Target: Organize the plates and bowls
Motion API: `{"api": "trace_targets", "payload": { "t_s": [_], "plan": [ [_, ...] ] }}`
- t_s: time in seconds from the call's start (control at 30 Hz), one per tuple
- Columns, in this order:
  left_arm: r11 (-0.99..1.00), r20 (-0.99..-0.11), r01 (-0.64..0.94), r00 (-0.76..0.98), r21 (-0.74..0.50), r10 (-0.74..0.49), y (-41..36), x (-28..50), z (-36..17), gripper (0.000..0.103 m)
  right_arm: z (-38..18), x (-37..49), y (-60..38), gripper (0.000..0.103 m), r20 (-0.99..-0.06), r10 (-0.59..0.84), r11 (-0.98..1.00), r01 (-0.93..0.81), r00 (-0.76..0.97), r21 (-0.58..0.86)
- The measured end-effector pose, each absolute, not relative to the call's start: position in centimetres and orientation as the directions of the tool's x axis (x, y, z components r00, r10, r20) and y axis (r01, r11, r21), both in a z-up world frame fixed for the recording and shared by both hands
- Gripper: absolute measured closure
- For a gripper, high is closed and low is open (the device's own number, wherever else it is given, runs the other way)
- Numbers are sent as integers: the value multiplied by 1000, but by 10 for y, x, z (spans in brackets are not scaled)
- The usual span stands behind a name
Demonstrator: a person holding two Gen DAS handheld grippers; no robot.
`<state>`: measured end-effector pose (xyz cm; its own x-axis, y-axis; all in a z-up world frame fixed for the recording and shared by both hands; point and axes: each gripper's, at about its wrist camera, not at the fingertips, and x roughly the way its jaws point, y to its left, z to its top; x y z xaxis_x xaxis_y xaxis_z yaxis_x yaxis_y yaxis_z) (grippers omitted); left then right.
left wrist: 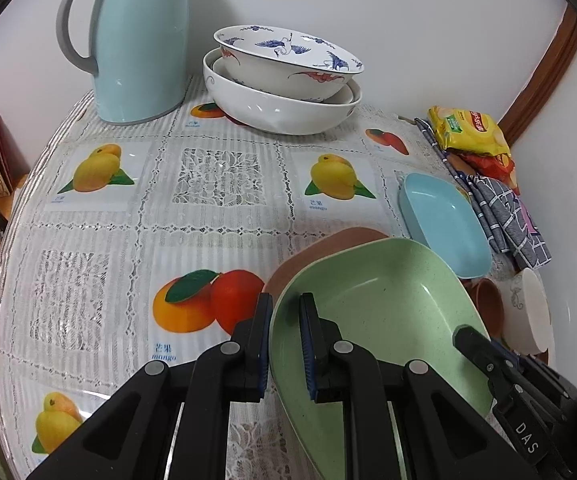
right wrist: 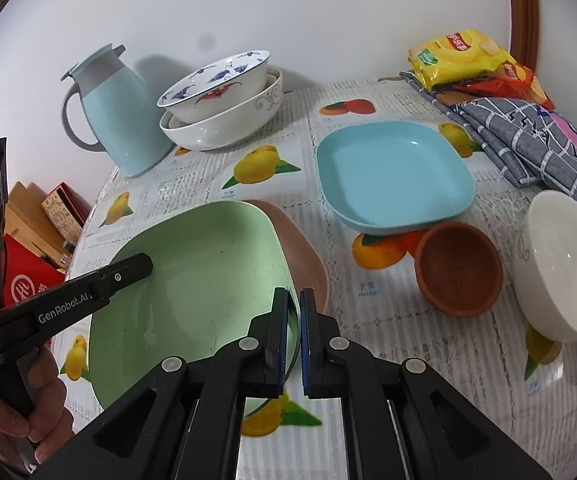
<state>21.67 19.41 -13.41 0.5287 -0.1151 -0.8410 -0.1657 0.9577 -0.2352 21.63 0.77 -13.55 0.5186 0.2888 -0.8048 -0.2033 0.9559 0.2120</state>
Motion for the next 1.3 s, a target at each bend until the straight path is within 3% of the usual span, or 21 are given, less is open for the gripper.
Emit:
{"api": "trace_targets", "payload": {
  "t_s": [0.93, 1.0, 1.03, 1.07, 1.23, 1.3],
  "plan": [
    [974, -859, -175, 511, -144, -35, 189, 228, -150, 89, -155, 246, 30, 91, -804, 207, 954, -295, 557, 41],
    [976, -859, -166, 511, -143, -39, 188, 226, -148, 73, -155, 246, 33, 86, -801, 182, 955, -297, 570, 5],
    [977, -857, -161, 515, -137, -35, 186, 225, -146, 55, -155, 245, 35, 80, -799, 166, 954, -299, 578, -19],
    [979, -850, -160, 527, -126, -23, 185, 223, -143, 50, -155, 244, 36, 77, -797, 159, 953, -300, 582, -29],
    [980, -840, -155, 543, -121, -18, 185, 215, -132, 49, -145, 235, 32, 55, -769, 177, 951, -308, 614, -27],
    [981, -837, -158, 547, -115, -10, 185, 212, -128, 49, -140, 229, 31, 55, -758, 167, 951, -305, 631, -45]
  ]
}}
